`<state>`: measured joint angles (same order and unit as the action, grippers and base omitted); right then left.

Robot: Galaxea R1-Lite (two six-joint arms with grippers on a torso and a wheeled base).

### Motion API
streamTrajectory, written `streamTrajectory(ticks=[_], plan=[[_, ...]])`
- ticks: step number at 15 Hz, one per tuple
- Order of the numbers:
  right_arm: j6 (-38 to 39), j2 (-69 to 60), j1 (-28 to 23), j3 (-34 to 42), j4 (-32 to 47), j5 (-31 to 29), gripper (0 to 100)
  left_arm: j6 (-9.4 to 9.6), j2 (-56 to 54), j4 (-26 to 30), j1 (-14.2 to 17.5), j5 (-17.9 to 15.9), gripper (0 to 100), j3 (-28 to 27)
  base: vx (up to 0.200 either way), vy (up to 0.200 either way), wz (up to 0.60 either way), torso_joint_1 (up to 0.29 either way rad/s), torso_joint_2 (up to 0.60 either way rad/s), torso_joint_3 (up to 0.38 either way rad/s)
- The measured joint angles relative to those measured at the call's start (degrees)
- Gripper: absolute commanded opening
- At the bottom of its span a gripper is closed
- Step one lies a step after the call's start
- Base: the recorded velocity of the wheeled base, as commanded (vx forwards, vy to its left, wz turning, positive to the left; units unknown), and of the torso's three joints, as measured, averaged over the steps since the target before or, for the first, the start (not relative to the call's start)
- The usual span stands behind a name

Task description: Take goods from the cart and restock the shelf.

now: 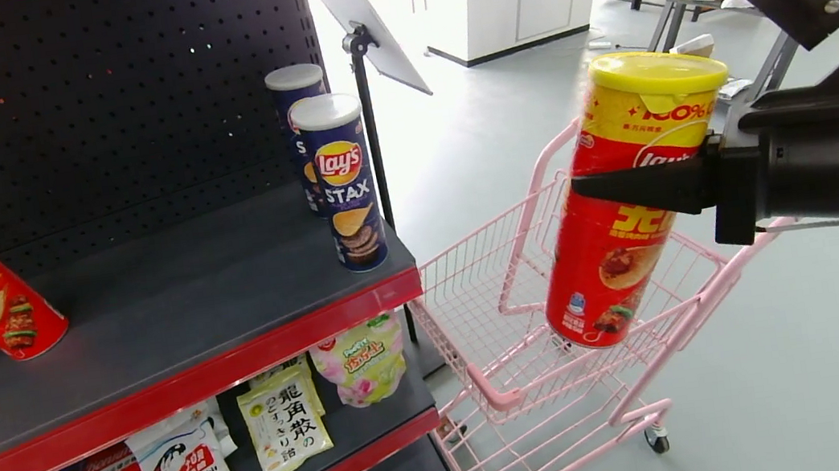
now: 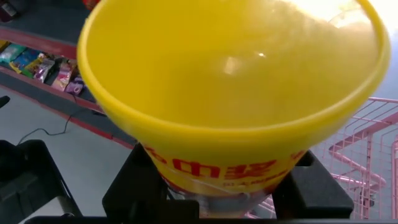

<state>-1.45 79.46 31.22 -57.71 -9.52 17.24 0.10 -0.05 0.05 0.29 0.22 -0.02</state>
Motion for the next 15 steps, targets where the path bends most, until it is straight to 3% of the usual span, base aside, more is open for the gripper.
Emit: streamTrajectory(ticks=[9, 11, 15], plan=[[0.0, -0.4, -0.44, 0.3, 0.2, 0.16, 0, 0.0, 0.0, 0.06, -0.05, -0.06, 100, 0.02, -0.2, 0.0, 0.0, 0.009, -0.01, -0.005], [-0.02, -0.99, -0.38, 0.46, 0.3, -0.02, 0, 0.0, 0.0, 0.05, -0.05, -0.06, 100, 0.02, 0.0, 0.0, 0.0, 0.0, 0.0, 0.0], [-0.11, -1.82, -0.35, 1.32, 0.49, -0.88, 0, 0.0, 0.0, 0.05, -0.05, -0.09, 100, 0.02, 0.0, 0.0, 0.6, -0.003, 0.0, 0.004]])
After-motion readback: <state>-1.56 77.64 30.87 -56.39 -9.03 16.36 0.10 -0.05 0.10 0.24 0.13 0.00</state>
